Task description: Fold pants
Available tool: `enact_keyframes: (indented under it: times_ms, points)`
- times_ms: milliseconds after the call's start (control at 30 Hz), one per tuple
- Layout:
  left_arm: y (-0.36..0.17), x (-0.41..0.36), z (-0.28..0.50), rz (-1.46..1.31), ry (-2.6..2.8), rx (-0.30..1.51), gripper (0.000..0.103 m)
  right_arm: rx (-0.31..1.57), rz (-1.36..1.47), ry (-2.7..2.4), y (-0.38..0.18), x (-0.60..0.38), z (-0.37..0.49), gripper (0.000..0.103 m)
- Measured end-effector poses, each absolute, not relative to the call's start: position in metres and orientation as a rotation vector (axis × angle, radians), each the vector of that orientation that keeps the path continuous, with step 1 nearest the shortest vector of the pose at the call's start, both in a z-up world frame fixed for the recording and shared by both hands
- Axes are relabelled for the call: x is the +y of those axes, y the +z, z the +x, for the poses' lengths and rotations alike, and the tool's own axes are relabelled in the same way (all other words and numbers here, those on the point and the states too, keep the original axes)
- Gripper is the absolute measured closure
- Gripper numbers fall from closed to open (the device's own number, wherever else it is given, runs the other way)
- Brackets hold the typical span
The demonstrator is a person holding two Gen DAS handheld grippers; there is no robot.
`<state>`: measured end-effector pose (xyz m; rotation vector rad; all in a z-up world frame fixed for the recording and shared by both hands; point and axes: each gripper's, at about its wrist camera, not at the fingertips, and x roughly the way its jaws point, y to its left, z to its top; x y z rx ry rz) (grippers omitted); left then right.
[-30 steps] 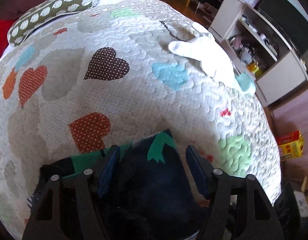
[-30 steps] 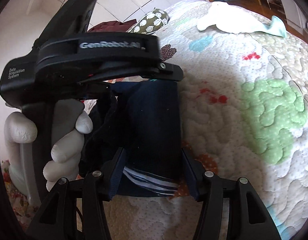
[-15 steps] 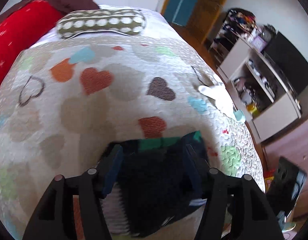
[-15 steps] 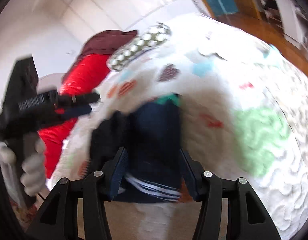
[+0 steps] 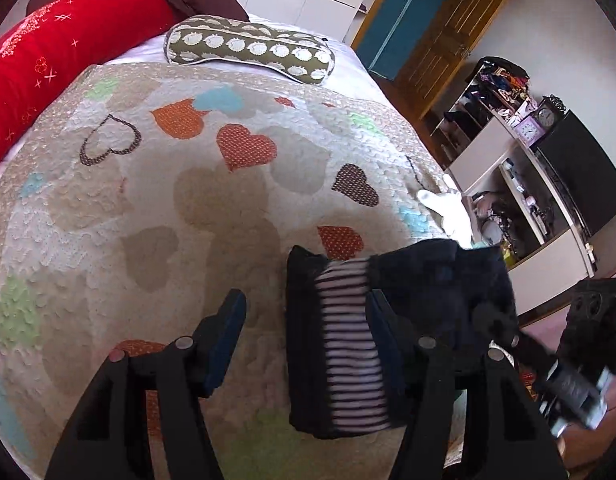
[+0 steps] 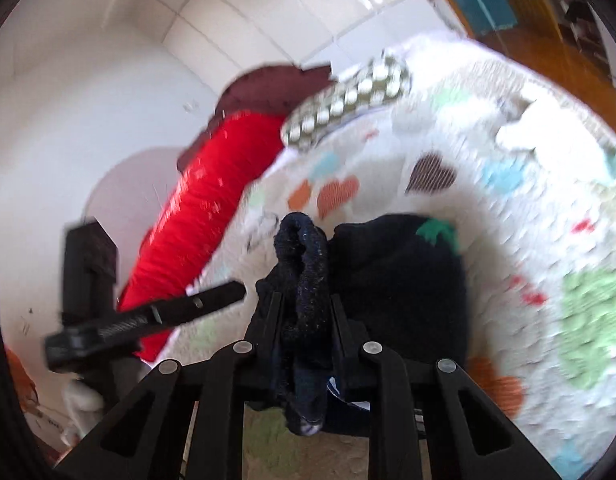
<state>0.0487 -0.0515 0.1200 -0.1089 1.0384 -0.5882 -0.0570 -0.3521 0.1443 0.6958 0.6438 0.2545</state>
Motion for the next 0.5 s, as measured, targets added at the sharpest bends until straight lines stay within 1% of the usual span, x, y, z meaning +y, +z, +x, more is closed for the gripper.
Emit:
enact_keyframes:
  times_ms: [100,233,267,333,400,500]
  points:
    - [0.112,-0.067,0.044,-0.101,-0.608,1.063,0.042,0.666,0.720,0.145,0.133,-0.379,-0.059,0.081]
    - [0.092,-0.099,0.036,-0.054,-0.626,1.099,0.042,0.824,0.710,-0.078,0.092,-0.408,-0.048,0.074]
    - [0.085,-0.107,0.035,-0.041,-0.627,1.110,0.042,0.828,0.739,-0.084,0.087,-0.413,-0.049,0.073]
    - [0.070,-0.118,0.035,-0.015,-0.615,1.131,0.042,0.769,0.773,-0.079,0.091,-0.415,-0.057,0.073]
    - [0.056,-0.127,0.036,-0.002,-0.599,1.158,0.042,0.679,0.730,-0.094,0.110,-0.412,-0.068,0.073]
    - [0.040,-0.134,0.039,0.006,-0.571,1.177,0.042,0.616,0.731,0.000,0.127,-0.403,-0.066,0.073]
